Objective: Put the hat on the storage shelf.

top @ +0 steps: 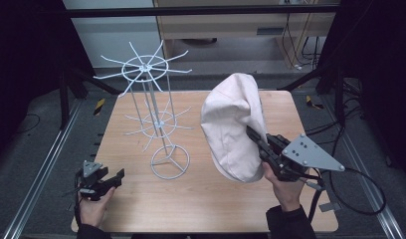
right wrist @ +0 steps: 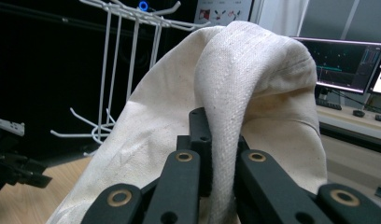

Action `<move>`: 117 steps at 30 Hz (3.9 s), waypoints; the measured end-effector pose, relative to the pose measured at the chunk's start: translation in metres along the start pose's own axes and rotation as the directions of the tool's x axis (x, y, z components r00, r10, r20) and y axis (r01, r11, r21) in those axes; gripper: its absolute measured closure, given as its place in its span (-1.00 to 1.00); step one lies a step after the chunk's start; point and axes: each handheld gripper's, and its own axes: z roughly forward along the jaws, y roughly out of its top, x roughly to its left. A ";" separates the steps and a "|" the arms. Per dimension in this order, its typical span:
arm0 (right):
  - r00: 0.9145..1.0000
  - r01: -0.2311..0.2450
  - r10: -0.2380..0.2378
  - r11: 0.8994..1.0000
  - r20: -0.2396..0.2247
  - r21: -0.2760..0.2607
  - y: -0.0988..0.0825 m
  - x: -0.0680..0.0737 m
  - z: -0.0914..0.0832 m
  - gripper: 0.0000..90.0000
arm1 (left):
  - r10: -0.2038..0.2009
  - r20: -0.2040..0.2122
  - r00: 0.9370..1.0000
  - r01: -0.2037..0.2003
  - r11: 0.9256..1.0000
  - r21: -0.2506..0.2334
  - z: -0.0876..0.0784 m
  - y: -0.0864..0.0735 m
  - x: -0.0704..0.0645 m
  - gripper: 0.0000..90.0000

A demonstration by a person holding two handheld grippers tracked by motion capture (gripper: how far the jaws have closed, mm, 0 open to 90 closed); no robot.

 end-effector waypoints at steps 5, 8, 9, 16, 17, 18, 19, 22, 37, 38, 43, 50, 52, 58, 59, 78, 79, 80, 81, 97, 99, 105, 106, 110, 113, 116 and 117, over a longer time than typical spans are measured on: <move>1.000 0.007 -0.007 0.999 -0.004 -0.044 0.009 0.003 0.002 0.97 | 0.001 0.001 1.000 -0.001 1.000 0.004 0.000 0.000 0.000 -0.20; 1.000 0.016 -0.016 0.998 -0.003 -0.064 0.015 0.002 0.002 0.97 | -0.001 0.001 1.000 0.001 1.000 0.001 0.000 0.000 0.000 -0.20; 1.000 0.014 -0.014 0.997 -0.001 -0.071 0.017 0.002 0.002 0.97 | -0.001 0.001 1.000 0.001 1.000 0.001 0.000 0.000 0.000 -0.20; 1.000 0.021 -0.021 0.993 0.004 -0.119 0.032 0.000 0.001 0.97 | 0.001 0.001 1.000 -0.001 1.000 0.003 0.000 0.000 0.000 -0.20; 1.000 0.021 -0.021 0.993 0.004 -0.119 0.032 0.000 0.001 0.97 | 0.001 0.001 1.000 -0.001 1.000 0.003 0.000 0.000 0.000 -0.20; 1.000 0.026 -0.026 0.992 0.005 -0.127 0.035 0.000 0.001 0.97 | 0.000 0.001 1.000 0.000 1.000 0.003 0.001 0.000 0.000 -0.20; 1.000 0.026 -0.026 0.992 0.005 -0.127 0.035 0.000 0.001 0.97 | 0.000 0.001 1.000 0.000 1.000 0.003 0.001 0.000 0.000 -0.20; 1.000 0.022 -0.022 0.988 0.004 -0.151 0.043 -0.001 0.003 0.97 | -0.002 0.002 1.000 0.002 1.000 0.001 0.000 0.000 0.000 -0.20; 0.999 0.035 -0.041 0.980 -0.027 -0.197 0.066 0.010 0.032 0.97 | 0.005 0.002 1.000 -0.005 1.000 0.003 0.000 0.000 0.000 -0.20; 0.998 0.037 -0.046 0.977 -0.035 -0.208 0.068 0.013 0.040 0.97 | 0.008 0.003 1.000 -0.008 1.000 0.005 0.000 0.000 0.000 -0.20; 0.997 0.038 -0.051 0.976 -0.052 -0.214 0.070 0.017 0.055 0.97 | 0.002 0.005 1.000 -0.002 1.000 0.001 0.000 0.000 0.000 -0.20; 0.995 0.040 -0.056 0.983 -0.087 -0.179 0.059 0.024 0.073 0.97 | 0.002 0.005 1.000 -0.002 1.000 0.002 0.000 0.000 0.000 -0.20; 0.994 0.039 -0.056 0.985 -0.094 -0.167 0.054 0.025 0.075 0.97 | 0.003 0.004 1.000 -0.003 1.000 0.004 0.000 0.000 0.000 -0.20; 0.993 0.043 -0.058 0.989 -0.103 -0.142 0.043 0.027 0.076 0.97 | 0.004 0.004 1.000 -0.004 1.000 0.004 0.001 0.000 0.000 -0.20; 0.992 0.047 -0.062 0.990 -0.108 -0.133 0.040 0.028 0.076 0.97 | 0.004 0.004 1.000 -0.004 1.000 0.006 0.001 0.000 0.000 -0.20; 0.987 0.035 -0.036 0.999 -0.160 -0.015 0.017 0.034 0.082 0.93 | 0.003 0.003 1.000 -0.003 1.000 0.006 0.001 0.000 0.000 -0.20; 0.987 0.035 -0.036 0.999 -0.160 -0.015 0.017 0.034 0.082 0.93 | 0.003 0.003 1.000 -0.003 1.000 0.006 0.001 0.000 0.000 -0.20; 0.986 0.032 -0.033 0.999 -0.163 -0.008 0.016 0.035 0.083 0.93 | 0.003 0.003 1.000 -0.003 1.000 0.004 0.001 0.000 0.000 -0.20; 0.986 0.033 -0.032 0.999 -0.166 0.003 0.014 0.035 0.085 0.92 | 0.004 0.003 1.000 -0.004 1.000 0.004 0.001 0.000 0.000 -0.20; 0.986 0.009 0.014 0.990 -0.163 0.141 0.003 0.043 0.104 0.73 | 0.008 0.003 1.000 -0.008 1.000 0.010 0.001 0.000 -0.001 -0.20; 0.987 0.011 0.012 0.990 -0.160 0.143 0.003 0.043 0.105 0.71 | 0.009 0.004 1.000 -0.009 1.000 0.007 0.001 0.000 -0.001 -0.20; 0.992 -0.005 0.026 0.987 -0.126 0.161 0.002 0.045 0.110 0.56 | 0.009 0.005 1.000 -0.009 1.000 0.009 0.001 0.000 -0.001 -0.20; 0.992 -0.014 0.034 0.986 -0.119 0.165 0.001 0.045 0.111 0.50 | 0.008 0.004 1.000 -0.008 1.000 0.010 0.001 0.000 -0.001 -0.20; 0.994 -0.035 0.053 0.983 -0.100 0.181 -0.001 0.044 0.114 0.38 | 0.011 0.004 1.000 -0.011 1.000 0.012 0.001 0.000 -0.001 -0.20; 0.994 -0.047 0.064 0.982 -0.088 0.184 -0.002 0.043 0.116 0.30 | 0.010 0.005 1.000 -0.010 1.000 0.013 0.002 -0.001 -0.001 -0.20; 0.995 -0.059 0.073 0.979 -0.068 0.193 -0.004 0.041 0.117 0.16 | 0.009 0.004 1.000 -0.009 1.000 0.010 0.001 0.000 -0.001 -0.20; 0.995 -0.059 0.073 0.979 -0.068 0.193 -0.004 0.041 0.117 0.16 | 0.009 0.004 1.000 -0.009 1.000 0.010 0.001 0.000 -0.001 -0.20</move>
